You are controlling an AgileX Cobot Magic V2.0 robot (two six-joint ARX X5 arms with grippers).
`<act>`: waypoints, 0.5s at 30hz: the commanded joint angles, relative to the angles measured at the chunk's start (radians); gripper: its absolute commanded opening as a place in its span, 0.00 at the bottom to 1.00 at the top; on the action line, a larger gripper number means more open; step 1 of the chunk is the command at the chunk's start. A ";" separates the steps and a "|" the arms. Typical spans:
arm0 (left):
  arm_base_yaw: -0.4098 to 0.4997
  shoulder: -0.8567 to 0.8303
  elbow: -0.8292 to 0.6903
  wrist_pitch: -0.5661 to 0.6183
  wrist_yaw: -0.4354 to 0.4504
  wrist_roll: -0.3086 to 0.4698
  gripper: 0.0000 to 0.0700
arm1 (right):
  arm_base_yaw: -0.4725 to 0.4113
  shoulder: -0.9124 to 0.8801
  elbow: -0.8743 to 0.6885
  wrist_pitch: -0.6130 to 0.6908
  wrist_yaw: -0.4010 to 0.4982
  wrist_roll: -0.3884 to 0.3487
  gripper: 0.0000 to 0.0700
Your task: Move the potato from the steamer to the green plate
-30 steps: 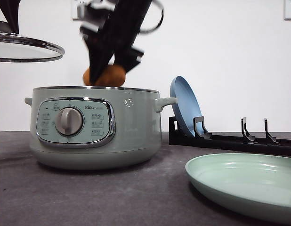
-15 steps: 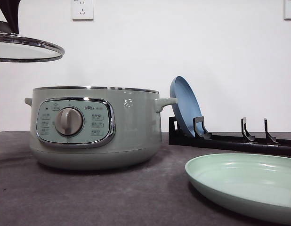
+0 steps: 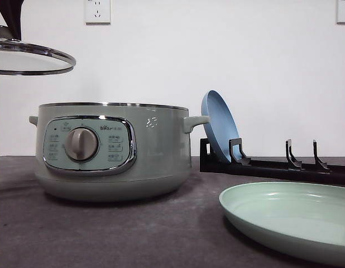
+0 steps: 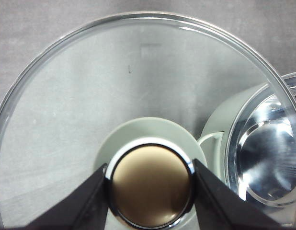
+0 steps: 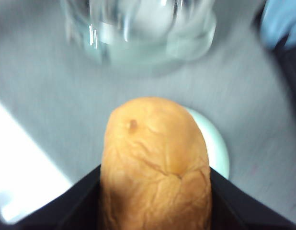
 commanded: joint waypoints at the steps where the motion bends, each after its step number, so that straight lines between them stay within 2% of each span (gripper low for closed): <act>1: 0.000 -0.013 0.044 0.027 0.003 -0.002 0.02 | 0.008 -0.032 -0.101 0.078 0.000 0.074 0.30; 7: 0.000 -0.013 0.044 0.028 0.003 -0.002 0.02 | 0.008 -0.148 -0.385 0.259 0.001 0.175 0.30; 11: 0.000 -0.013 0.044 0.028 0.003 -0.002 0.02 | 0.008 -0.158 -0.512 0.339 0.001 0.212 0.30; 15: 0.000 -0.013 0.044 0.028 0.003 -0.002 0.02 | 0.004 -0.157 -0.635 0.473 0.001 0.251 0.30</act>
